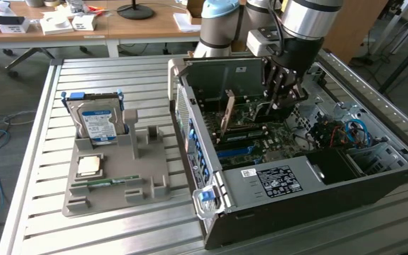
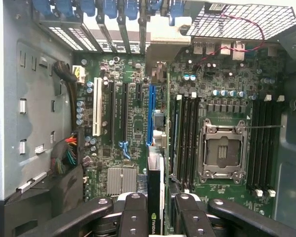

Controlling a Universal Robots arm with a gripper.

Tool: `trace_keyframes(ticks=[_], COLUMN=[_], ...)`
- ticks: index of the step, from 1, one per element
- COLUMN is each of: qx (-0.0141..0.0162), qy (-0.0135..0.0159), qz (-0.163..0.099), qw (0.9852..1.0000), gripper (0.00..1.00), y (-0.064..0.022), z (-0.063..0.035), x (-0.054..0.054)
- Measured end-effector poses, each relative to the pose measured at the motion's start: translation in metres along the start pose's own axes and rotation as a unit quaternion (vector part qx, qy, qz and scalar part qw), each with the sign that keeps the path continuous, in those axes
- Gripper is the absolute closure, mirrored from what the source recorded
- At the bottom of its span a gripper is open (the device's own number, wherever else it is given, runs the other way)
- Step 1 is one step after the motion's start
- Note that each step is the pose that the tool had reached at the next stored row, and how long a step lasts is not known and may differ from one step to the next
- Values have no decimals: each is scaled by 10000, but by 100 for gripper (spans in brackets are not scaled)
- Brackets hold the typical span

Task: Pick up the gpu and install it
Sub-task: 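Insert the gpu into the slot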

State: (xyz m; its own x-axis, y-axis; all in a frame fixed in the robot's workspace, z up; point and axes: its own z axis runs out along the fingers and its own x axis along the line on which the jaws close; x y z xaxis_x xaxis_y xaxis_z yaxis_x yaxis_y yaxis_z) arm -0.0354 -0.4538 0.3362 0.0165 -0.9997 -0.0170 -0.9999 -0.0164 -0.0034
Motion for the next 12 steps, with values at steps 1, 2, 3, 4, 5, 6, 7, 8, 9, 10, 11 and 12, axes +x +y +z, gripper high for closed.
trace_keyframes(ticks=[1, 2, 3, 4, 5, 6, 7, 8, 9, 10, 11, 12], qx=[0, 0, 0, 0, 0, 0, 0, 0, 0, 0, 0, 0], qy=[0, 0, 0, 0, 0, 0, 0, 0, 0, 0, 0, 0], qz=[0, 0, 0, 0, 0, 0, 0, 0, 0, 0, 0, 0], qw=[10000, 10000, 10000, 10000, 10000, 10000, 10000, 10000, 10000, 10000, 10000, 10000], gripper=[74, 74, 74, 74, 74, 74, 74, 74, 74, 74, 74, 74], y=[1, 2, 3, 5, 6, 8, 9, 11, 12, 13, 15, 16], z=[6, 11, 17, 22, 28, 34, 40, 46, 51, 57, 62, 68], x=[0, 0, 0, 0, 0, 0, 1, 1, 1, 1, 1, 1])
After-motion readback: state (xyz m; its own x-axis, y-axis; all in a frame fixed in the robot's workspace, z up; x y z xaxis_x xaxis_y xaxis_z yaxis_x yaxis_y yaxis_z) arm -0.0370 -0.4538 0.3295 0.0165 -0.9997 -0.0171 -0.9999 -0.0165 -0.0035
